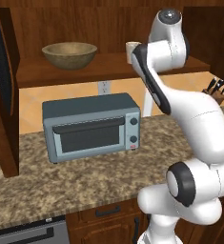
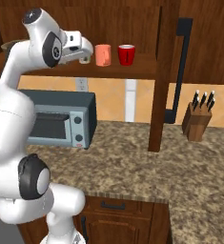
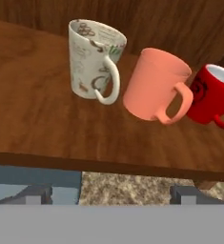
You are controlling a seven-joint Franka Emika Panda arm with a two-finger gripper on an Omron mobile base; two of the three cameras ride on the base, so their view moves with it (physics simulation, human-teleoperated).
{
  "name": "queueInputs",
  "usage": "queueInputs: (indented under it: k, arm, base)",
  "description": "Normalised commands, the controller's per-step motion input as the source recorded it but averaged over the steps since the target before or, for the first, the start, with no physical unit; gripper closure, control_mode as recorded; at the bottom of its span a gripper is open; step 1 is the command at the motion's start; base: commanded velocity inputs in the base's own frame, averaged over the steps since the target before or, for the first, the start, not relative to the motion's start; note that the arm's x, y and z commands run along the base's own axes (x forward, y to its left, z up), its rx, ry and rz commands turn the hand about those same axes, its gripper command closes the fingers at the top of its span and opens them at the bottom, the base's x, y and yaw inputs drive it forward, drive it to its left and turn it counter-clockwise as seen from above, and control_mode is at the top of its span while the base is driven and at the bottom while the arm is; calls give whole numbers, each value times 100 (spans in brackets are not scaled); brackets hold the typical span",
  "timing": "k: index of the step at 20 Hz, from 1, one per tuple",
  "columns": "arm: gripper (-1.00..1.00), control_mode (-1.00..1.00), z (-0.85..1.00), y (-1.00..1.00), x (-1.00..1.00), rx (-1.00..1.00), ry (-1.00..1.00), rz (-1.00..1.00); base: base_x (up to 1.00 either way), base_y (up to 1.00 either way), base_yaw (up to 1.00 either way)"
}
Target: Gather all objects into one cabinet and sort the glasses and bowls to opposite sides.
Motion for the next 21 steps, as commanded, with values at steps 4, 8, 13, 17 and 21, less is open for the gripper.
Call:
queueInputs:
  k: [4,8,13,17,21]
  arm:
    - [-100,-100,-48,0,-100,0,28,0]
    - [-100,-100,-85,7,-100,-2,33,0]
    - [-100,-100,-100,67,-100,-14,28,3]
    - [-100,-100,-100,97,-100,-16,17,11]
    - [-100,-100,-93,49,-69,-9,12,11]
  base:
    - [0,0,0]
    - [0,0,0]
    - [0,0,0]
    - [0,0,0]
    - [0,0,0]
